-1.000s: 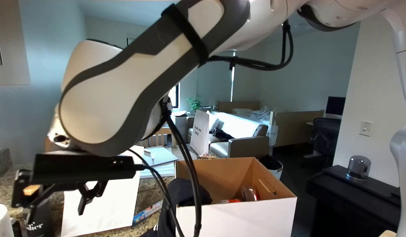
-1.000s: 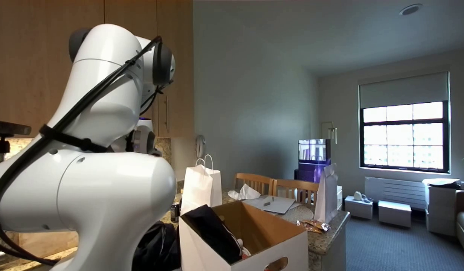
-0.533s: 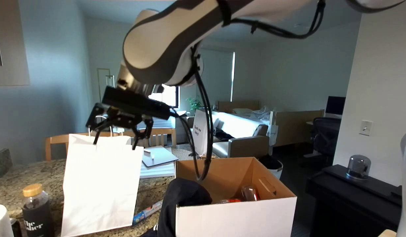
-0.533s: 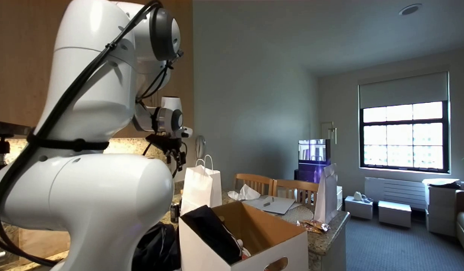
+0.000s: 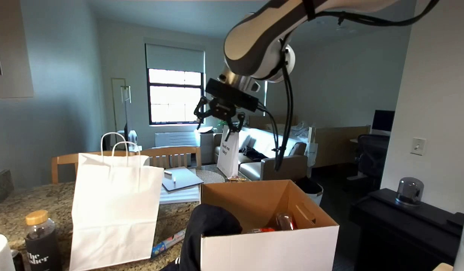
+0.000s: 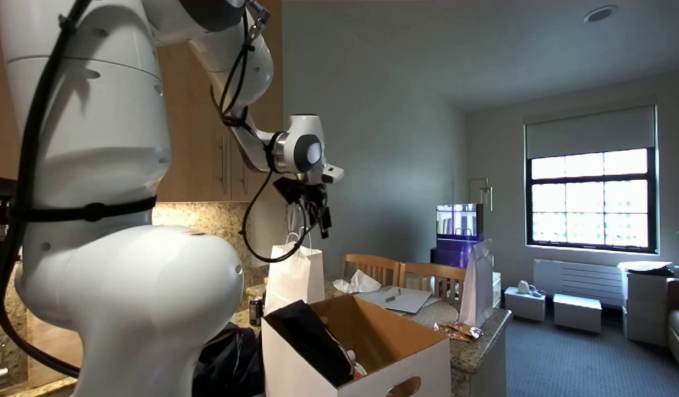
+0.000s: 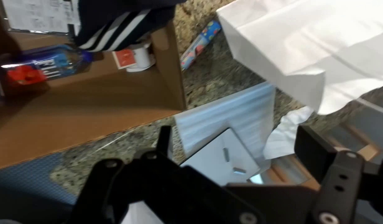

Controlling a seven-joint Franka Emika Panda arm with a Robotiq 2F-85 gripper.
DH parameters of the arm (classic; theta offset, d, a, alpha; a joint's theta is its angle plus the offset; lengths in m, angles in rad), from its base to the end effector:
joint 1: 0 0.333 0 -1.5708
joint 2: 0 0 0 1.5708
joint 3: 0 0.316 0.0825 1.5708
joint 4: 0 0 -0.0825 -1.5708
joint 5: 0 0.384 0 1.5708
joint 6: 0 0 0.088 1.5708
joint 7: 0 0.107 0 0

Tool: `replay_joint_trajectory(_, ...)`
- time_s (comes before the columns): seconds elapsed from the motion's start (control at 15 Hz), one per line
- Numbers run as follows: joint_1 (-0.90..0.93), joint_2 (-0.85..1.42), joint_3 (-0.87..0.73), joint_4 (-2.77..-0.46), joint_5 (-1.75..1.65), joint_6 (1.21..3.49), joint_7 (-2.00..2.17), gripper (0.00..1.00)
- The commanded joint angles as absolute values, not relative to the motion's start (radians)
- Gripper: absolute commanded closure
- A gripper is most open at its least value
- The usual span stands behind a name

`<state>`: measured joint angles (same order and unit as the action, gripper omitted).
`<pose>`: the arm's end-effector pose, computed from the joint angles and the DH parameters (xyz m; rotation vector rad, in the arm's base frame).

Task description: Take the jacket out of the white storage box

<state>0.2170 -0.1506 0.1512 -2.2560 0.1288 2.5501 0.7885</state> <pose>0.4964 0.1921 0.4734 -2.7113 0.7034 -0.4729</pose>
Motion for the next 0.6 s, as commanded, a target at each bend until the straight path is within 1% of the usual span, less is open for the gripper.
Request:
replay_joint_trajectory(0.0, 0.106, -0.214, 0.14, -2.35, 0.087, 2.527, 0.888, 0.0)
replay_joint_trajectory(0.2, 0.056, -0.185, 0.145, -2.363, 0.079, 2.458, 0.984, 0.0)
replay_joint_trajectory(0.53, 0.101, -0.085, 0.149, -2.329, 0.241, 2.279, 1.021, 0.0)
